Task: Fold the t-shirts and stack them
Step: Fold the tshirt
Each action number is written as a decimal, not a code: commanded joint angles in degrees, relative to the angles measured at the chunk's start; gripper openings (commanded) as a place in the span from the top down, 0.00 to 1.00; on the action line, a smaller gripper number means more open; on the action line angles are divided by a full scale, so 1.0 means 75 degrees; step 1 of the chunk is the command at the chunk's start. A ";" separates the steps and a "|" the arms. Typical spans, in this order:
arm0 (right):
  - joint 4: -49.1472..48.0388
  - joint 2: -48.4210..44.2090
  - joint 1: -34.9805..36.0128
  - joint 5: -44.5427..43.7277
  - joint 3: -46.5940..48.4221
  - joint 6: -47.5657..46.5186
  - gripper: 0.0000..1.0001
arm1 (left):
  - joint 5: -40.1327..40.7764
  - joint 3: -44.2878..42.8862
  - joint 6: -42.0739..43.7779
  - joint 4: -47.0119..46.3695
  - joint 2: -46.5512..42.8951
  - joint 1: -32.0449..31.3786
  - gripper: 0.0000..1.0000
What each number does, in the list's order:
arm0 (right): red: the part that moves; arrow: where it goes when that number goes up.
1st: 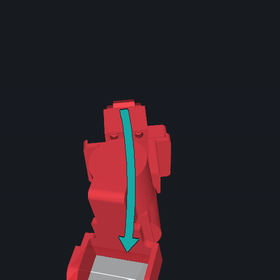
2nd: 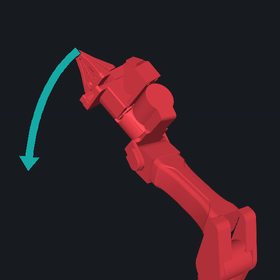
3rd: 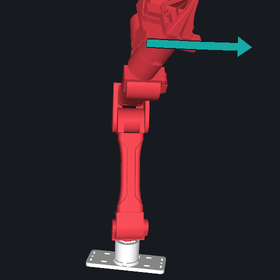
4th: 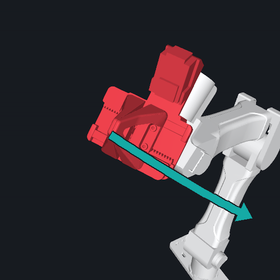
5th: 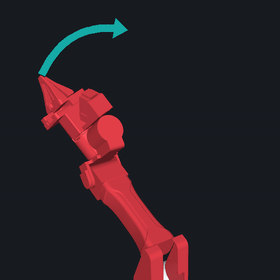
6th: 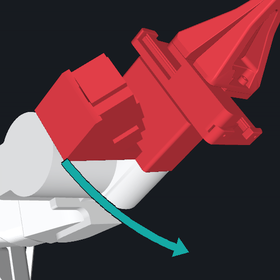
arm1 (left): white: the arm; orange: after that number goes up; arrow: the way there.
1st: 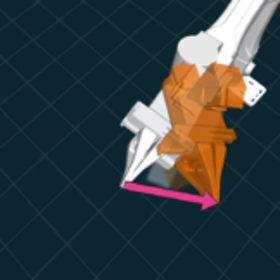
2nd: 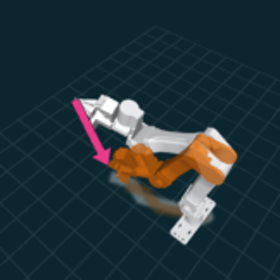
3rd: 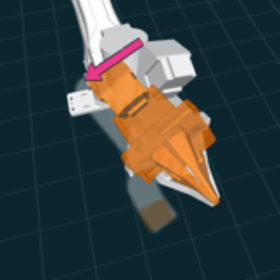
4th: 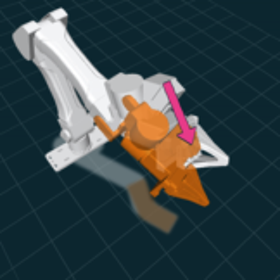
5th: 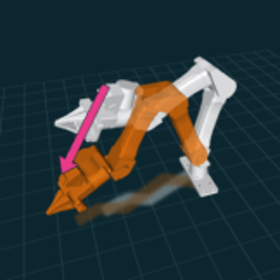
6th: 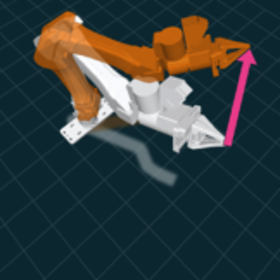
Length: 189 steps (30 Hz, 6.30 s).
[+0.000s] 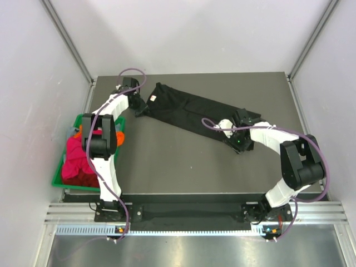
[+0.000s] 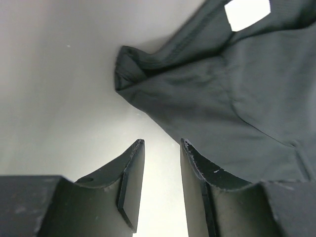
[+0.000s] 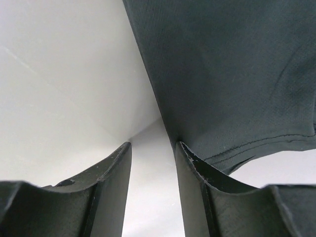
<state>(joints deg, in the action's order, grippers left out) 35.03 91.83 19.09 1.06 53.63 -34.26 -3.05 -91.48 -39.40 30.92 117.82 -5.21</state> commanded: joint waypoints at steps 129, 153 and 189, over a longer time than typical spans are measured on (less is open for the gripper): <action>0.2900 0.3085 0.6208 -0.2732 0.3795 0.9911 1.00 | 0.0091 -0.4127 0.0390 -0.2516 0.3685 0.0343 1.00; 0.2725 0.2032 0.6431 -0.2404 0.4241 1.0592 0.68 | -0.0074 -0.3649 0.0530 -0.1228 0.2212 0.0426 0.48; 0.0006 0.0365 0.2646 0.1487 0.0984 0.6501 0.73 | -0.1200 0.6279 -0.1203 -0.1777 -0.5736 -0.2961 0.54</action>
<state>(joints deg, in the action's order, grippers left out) 38.87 95.53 38.59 9.58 62.43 14.94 -13.04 -46.68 -43.92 23.62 78.00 -25.82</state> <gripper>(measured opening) 0.272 0.460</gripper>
